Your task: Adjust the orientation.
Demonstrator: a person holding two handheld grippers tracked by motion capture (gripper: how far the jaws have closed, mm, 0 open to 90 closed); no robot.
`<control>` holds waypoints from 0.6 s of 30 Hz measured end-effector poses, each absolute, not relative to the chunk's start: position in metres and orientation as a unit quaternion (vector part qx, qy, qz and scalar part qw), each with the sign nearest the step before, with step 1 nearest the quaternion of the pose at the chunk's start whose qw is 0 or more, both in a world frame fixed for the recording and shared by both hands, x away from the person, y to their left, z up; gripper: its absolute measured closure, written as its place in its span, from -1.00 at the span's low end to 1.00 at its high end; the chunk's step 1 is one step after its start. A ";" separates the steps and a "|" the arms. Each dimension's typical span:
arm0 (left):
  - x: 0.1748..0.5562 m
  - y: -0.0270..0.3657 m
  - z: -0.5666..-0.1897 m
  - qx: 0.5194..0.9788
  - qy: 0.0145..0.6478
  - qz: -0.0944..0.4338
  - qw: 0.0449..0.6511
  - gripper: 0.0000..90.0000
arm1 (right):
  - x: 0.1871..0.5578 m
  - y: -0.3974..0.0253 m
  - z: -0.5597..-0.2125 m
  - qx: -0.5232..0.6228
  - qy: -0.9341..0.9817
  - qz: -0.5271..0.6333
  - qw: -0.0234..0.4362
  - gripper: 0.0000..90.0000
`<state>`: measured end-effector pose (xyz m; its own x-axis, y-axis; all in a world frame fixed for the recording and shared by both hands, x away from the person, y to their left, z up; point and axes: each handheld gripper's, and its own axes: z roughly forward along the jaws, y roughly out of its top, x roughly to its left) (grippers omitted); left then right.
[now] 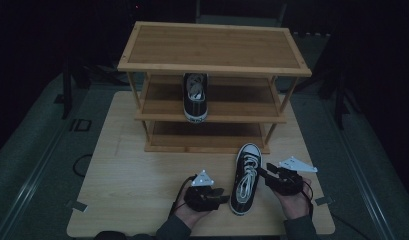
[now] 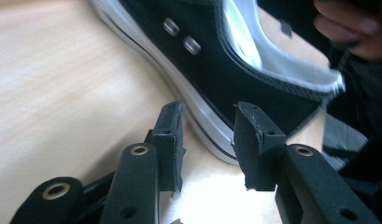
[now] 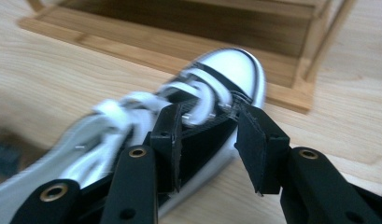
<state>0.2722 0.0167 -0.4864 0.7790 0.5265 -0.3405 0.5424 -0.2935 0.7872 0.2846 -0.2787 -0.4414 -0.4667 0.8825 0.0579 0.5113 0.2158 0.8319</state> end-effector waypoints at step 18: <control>0.308 0.140 -0.462 0.705 0.469 0.097 0.522 0.35 | 0.272 -0.256 -0.446 0.489 0.766 0.386 0.159 0.61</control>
<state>0.3082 0.1398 -0.4622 0.5411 0.7634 -0.3528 0.5601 -0.0141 0.8283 0.2721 -0.2556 -0.4464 -0.4719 0.8714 0.1338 0.6258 0.2242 0.7471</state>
